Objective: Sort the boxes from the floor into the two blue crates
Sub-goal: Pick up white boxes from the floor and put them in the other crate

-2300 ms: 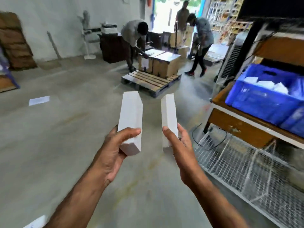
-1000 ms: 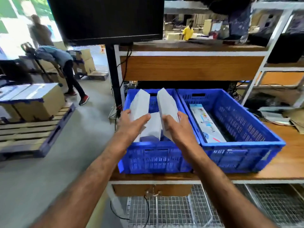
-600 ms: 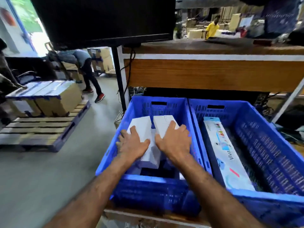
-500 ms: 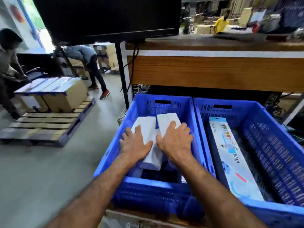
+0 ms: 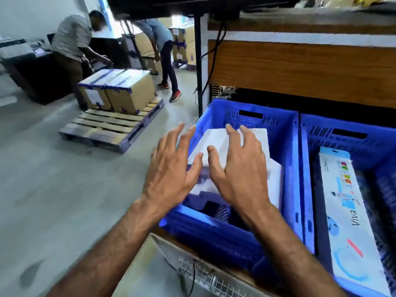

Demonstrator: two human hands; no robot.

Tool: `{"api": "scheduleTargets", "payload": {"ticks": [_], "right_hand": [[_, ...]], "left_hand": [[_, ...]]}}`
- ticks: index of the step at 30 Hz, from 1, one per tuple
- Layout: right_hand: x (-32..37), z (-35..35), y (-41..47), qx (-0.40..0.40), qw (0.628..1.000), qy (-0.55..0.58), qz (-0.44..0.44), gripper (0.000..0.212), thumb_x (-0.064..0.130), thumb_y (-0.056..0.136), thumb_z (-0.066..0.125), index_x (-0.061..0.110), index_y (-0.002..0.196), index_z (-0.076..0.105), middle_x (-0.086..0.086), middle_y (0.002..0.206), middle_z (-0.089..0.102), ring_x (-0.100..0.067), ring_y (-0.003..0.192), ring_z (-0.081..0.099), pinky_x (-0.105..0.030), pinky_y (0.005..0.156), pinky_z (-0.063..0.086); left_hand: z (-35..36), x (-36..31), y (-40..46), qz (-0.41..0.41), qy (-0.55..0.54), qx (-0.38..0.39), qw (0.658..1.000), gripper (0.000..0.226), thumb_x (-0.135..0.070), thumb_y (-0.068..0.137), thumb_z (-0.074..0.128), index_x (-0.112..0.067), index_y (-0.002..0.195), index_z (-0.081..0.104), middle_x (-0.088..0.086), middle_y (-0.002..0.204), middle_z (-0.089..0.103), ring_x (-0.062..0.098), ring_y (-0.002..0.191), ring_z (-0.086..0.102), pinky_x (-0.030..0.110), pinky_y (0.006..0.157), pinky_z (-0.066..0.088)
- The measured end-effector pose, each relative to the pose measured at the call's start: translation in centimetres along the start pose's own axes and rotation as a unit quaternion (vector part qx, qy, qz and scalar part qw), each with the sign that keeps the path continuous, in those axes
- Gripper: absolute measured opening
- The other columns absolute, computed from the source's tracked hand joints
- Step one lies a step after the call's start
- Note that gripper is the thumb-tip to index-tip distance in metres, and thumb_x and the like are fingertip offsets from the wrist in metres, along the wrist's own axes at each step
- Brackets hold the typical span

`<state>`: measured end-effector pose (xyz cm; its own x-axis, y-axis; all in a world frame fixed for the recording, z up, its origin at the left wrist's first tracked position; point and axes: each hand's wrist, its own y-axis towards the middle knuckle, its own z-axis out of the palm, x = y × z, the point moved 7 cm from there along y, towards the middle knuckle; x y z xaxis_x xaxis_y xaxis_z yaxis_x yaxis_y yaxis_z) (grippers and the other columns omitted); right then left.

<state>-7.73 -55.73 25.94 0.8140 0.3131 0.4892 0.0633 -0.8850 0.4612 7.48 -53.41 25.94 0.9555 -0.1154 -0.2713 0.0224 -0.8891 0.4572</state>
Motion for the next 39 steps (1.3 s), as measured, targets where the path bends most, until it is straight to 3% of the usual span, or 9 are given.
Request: {"api": "scheduleTargets", "payload": {"ticks": [5, 11, 17, 28, 39], "right_hand": [[5.2, 2.0, -2.3, 0.020, 0.991, 0.103, -0.089, 0.059, 0.041, 0.100, 0.055, 0.013, 0.151, 0.044, -0.012, 0.159, 0.037, -0.028, 0.148, 0.033, -0.046, 0.120, 0.029], [12.9, 6.2, -7.4, 0.089, 0.967, 0.150, -0.183, 0.060, 0.036, 0.101, 0.056, 0.007, 0.151, 0.043, -0.016, 0.160, 0.037, -0.035, 0.147, 0.035, -0.051, 0.120, 0.027], [22.5, 8.7, -15.5, 0.157, 0.930, 0.173, -0.283, 0.064, 0.040, 0.102, 0.053, 0.010, 0.155, 0.038, -0.014, 0.164, 0.031, -0.033, 0.151, 0.030, -0.051, 0.122, 0.025], [39.2, 8.8, -38.3, 0.235, 0.833, 0.219, -0.450, 0.066, 0.044, 0.102, 0.051, 0.008, 0.155, 0.038, -0.018, 0.164, 0.030, -0.033, 0.153, 0.027, -0.048, 0.125, 0.020], [50.0, 6.6, -62.6, 0.318, 0.726, 0.242, -0.560, 0.069, 0.049, 0.103, 0.042, 0.008, 0.157, 0.035, -0.018, 0.165, 0.028, -0.034, 0.154, 0.025, -0.052, 0.126, 0.021]], "left_hand": [[-5.0, 3.7, -4.6, -0.047, 0.032, -0.050, 0.997, 0.061, -0.037, 0.099, 0.051, -0.015, 0.155, 0.040, 0.008, 0.160, 0.036, 0.028, 0.146, 0.038, 0.048, 0.116, 0.035], [-9.8, 8.9, -12.9, -0.126, 0.118, -0.048, 0.984, 0.064, -0.033, 0.101, 0.055, -0.011, 0.158, 0.034, 0.004, 0.167, 0.028, 0.023, 0.155, 0.023, 0.047, 0.125, 0.021], [-16.0, 13.7, -24.0, -0.235, 0.174, -0.067, 0.954, 0.065, -0.034, 0.101, 0.056, -0.010, 0.158, 0.034, 0.005, 0.168, 0.025, 0.023, 0.157, 0.019, 0.046, 0.127, 0.016], [-28.8, 18.2, -51.4, -0.415, 0.267, -0.117, 0.862, 0.065, -0.040, 0.102, 0.044, -0.011, 0.159, 0.032, 0.005, 0.169, 0.024, 0.022, 0.157, 0.017, 0.043, 0.128, 0.010], [-36.8, 16.6, -77.1, -0.555, 0.296, -0.149, 0.763, 0.063, -0.036, 0.102, 0.048, -0.008, 0.156, 0.036, 0.008, 0.167, 0.027, 0.027, 0.156, 0.022, 0.046, 0.128, 0.011]]}}
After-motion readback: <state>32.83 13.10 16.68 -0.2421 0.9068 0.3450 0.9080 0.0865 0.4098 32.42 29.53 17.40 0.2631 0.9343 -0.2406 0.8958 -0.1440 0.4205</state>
